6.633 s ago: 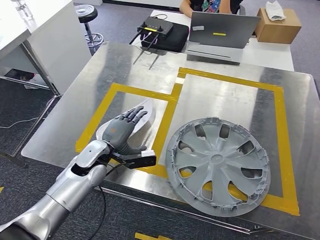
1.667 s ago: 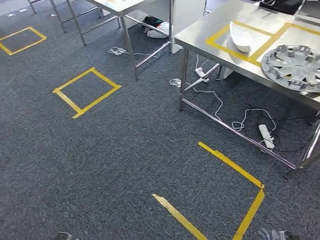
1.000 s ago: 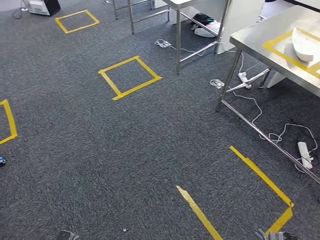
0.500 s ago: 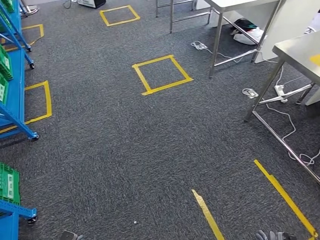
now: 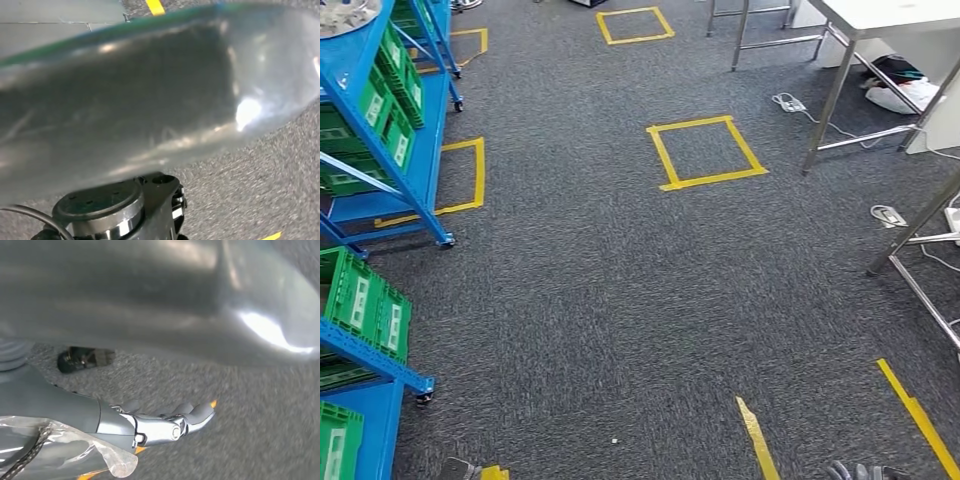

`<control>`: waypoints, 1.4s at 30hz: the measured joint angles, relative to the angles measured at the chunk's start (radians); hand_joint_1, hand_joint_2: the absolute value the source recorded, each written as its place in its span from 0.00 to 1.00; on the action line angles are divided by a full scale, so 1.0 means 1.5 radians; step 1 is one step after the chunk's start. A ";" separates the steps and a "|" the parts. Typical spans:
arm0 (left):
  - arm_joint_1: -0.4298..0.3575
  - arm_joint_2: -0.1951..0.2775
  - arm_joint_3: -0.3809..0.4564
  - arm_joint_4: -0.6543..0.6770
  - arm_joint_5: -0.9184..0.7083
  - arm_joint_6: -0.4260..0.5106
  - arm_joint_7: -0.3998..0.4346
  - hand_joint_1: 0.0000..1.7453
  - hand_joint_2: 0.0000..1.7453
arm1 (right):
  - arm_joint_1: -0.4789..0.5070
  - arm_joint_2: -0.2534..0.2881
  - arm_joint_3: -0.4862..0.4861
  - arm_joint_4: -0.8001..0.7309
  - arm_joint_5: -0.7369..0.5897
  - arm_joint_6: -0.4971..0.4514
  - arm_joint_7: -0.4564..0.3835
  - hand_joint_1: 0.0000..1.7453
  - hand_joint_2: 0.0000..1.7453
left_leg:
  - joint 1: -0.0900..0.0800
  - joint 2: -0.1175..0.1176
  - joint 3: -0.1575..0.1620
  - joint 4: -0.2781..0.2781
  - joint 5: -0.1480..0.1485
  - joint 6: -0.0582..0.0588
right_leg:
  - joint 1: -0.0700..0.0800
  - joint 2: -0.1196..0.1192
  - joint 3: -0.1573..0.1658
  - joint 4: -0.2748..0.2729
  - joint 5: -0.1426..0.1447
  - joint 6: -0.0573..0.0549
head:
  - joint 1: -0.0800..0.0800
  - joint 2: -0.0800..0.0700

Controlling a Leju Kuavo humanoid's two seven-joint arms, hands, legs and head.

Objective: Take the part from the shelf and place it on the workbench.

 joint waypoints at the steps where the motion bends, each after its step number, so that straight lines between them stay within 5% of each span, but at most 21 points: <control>1: 0.000 0.001 -0.001 -0.001 0.000 0.001 0.000 0.00 0.00 | 0.000 -0.001 0.001 0.000 0.000 -0.001 0.000 0.00 0.00 | 0.001 -0.008 -0.004 0.001 0.001 -0.003 | 0.000 0.009 0.008 -0.017 0.001 -0.001 | 0.000 0.000; 4: 0.002 0.004 -0.007 -0.002 0.005 0.007 0.000 0.00 0.00 | 0.000 -0.003 0.005 0.001 -0.003 -0.006 -0.002 0.00 0.00 | 0.004 -0.022 -0.016 0.006 0.003 -0.015 | 0.000 -0.008 0.014 -0.026 0.002 -0.006 | 0.002 0.000; 6: 0.003 0.008 -0.013 -0.003 0.009 0.015 -0.001 0.00 0.00 | 0.000 -0.004 0.009 0.001 -0.006 -0.012 -0.003 0.00 0.00 | 0.003 0.009 -0.033 0.042 -0.021 -0.020 | -0.002 -0.028 0.015 -0.032 0.006 -0.011 | 0.000 0.000; 8: 0.000 0.012 -0.020 -0.004 0.013 0.024 -0.001 0.00 0.00 | 0.002 -0.006 0.011 0.002 -0.009 -0.017 -0.003 0.00 0.00 | 0.004 0.049 -0.072 0.128 -0.068 -0.026 | -0.001 -0.050 0.013 -0.034 0.005 -0.013 | -0.002 0.000; 10: -0.001 0.015 -0.026 -0.004 0.017 0.032 -0.001 0.00 0.00 | 0.004 -0.007 0.013 0.003 -0.013 -0.021 -0.003 0.00 0.00 | 0.009 0.062 -0.101 0.196 -0.094 -0.033 | 0.000 -0.073 0.010 -0.033 0.003 -0.014 | -0.002 0.000; 12: 0.000 0.019 -0.032 -0.005 0.022 0.039 -0.001 0.00 0.00 | 0.004 -0.008 0.017 0.004 -0.017 -0.025 -0.003 0.00 0.00 | 0.014 0.069 -0.082 0.168 -0.070 -0.037 | 0.000 -0.092 0.011 -0.033 0.000 -0.013 | -0.002 0.000; 14: 0.000 0.023 -0.039 -0.006 0.030 0.046 -0.001 0.00 0.00 | 0.004 -0.010 0.023 0.004 -0.022 -0.030 -0.002 0.00 0.00 | 0.016 0.097 -0.027 0.070 -0.030 -0.039 | 0.001 -0.109 0.016 -0.032 -0.003 -0.008 | -0.002 0.000; 16: -0.001 0.027 -0.046 -0.009 0.035 0.052 -0.001 0.00 0.00 | 0.004 -0.014 0.027 0.004 -0.026 -0.035 -0.002 0.00 0.00 | 0.014 0.117 0.006 0.010 -0.013 -0.032 | 0.004 -0.122 0.022 -0.031 -0.008 -0.001 | 0.000 0.000; 18: 0.000 0.031 -0.052 -0.011 0.037 0.054 0.000 0.00 0.00 | 0.003 -0.018 0.031 0.004 -0.028 -0.037 -0.002 0.00 0.00 | 0.011 0.108 0.006 0.004 -0.012 -0.022 | 0.003 -0.134 0.030 -0.031 -0.010 0.007 | 0.003 0.000; 21: 0.003 0.035 -0.059 -0.013 0.038 0.056 0.000 0.00 0.00 | 0.002 -0.022 0.038 0.003 -0.030 -0.039 -0.002 0.00 0.00 | 0.012 0.087 0.005 -0.002 -0.007 -0.008 | -0.002 -0.104 0.020 -0.005 -0.032 0.018 | 0.005 0.000; 23: 0.000 0.036 -0.063 -0.015 0.038 0.058 0.000 0.00 0.00 | 0.004 -0.024 0.042 0.003 -0.031 -0.041 -0.002 0.00 0.00 | 0.011 0.072 0.004 -0.003 -0.006 -0.001 | -0.003 -0.062 -0.023 0.080 -0.073 0.019 | 0.007 0.000; 25: -0.001 0.039 -0.067 -0.016 0.039 0.060 -0.001 0.00 0.00 | 0.006 -0.027 0.044 0.004 -0.033 -0.044 -0.001 0.00 0.00 | 0.008 0.055 0.003 -0.003 -0.007 0.002 | -0.002 -0.050 -0.072 0.166 -0.097 0.017 | 0.007 0.000; 26: -0.001 0.039 -0.070 -0.016 0.040 0.061 -0.001 0.00 0.00 | 0.007 -0.029 0.045 0.004 -0.035 -0.046 -0.001 0.00 0.00 | 0.007 0.046 0.005 -0.003 -0.008 0.003 | -0.002 -0.048 -0.083 0.178 -0.090 0.015 | 0.007 0.000; 28: -0.001 0.041 -0.075 -0.016 0.041 0.063 -0.001 0.00 0.00 | 0.007 -0.032 0.046 0.004 -0.037 -0.048 -0.001 0.00 0.00 | 0.005 0.027 0.011 -0.003 -0.011 0.003 | -0.002 -0.041 -0.068 0.123 -0.041 0.011 | 0.007 0.000; 30: -0.002 0.042 -0.078 -0.016 0.042 0.064 -0.001 0.00 0.00 | 0.008 -0.033 0.047 0.005 -0.037 -0.048 -0.002 0.00 0.00 | 0.005 0.009 0.015 -0.001 -0.015 -0.001 | -0.003 -0.013 -0.029 0.031 0.000 0.006 | 0.007 0.000; 32: -0.003 0.044 -0.080 -0.017 0.042 0.064 -0.001 0.00 0.00 | 0.009 -0.034 0.048 0.005 -0.037 -0.049 -0.002 0.00 0.00 | 0.006 -0.007 0.013 0.000 -0.018 -0.008 | -0.003 0.005 -0.006 -0.012 0.004 0.003 | 0.007 0.000; 35: 0.000 0.047 -0.084 -0.017 0.042 0.064 -0.001 0.00 0.00 | 0.008 -0.035 0.051 0.005 -0.038 -0.049 -0.002 0.00 0.00 | 0.009 -0.020 0.010 0.003 -0.021 -0.018 | -0.001 -0.014 0.004 -0.020 0.000 -0.004 | 0.006 0.000; 37: -0.002 0.049 -0.085 -0.018 0.042 0.064 -0.001 0.00 0.00 | 0.009 -0.035 0.053 0.005 -0.038 -0.049 -0.002 0.00 0.00 | 0.008 0.014 -0.007 0.042 -0.042 -0.024 | -0.002 -0.032 0.013 -0.027 -0.002 -0.012 | 0.003 0.000; 39: -0.005 0.051 -0.085 -0.018 0.042 0.065 -0.002 0.00 0.00 | 0.011 -0.035 0.054 0.005 -0.038 -0.049 -0.002 0.00 0.00 | 0.008 0.054 -0.055 0.132 -0.081 -0.028 | 0.000 -0.052 0.020 -0.029 -0.009 -0.017 | 0.001 0.000; 41: -0.004 0.051 -0.086 -0.018 0.044 0.067 -0.002 0.00 0.00 | 0.011 -0.035 0.054 0.006 -0.040 -0.050 -0.003 0.00 0.00 | 0.010 0.064 -0.100 0.206 -0.098 -0.031 | 0.002 -0.071 0.026 -0.029 -0.020 -0.017 | 0.002 0.000; 42: -0.003 0.051 -0.088 -0.018 0.046 0.068 -0.002 0.00 0.00 | 0.011 -0.035 0.054 0.006 -0.042 -0.052 -0.003 0.00 0.00 | 0.010 0.065 -0.106 0.210 -0.087 -0.031 | 0.002 -0.080 0.031 -0.029 -0.026 -0.016 | 0.002 0.000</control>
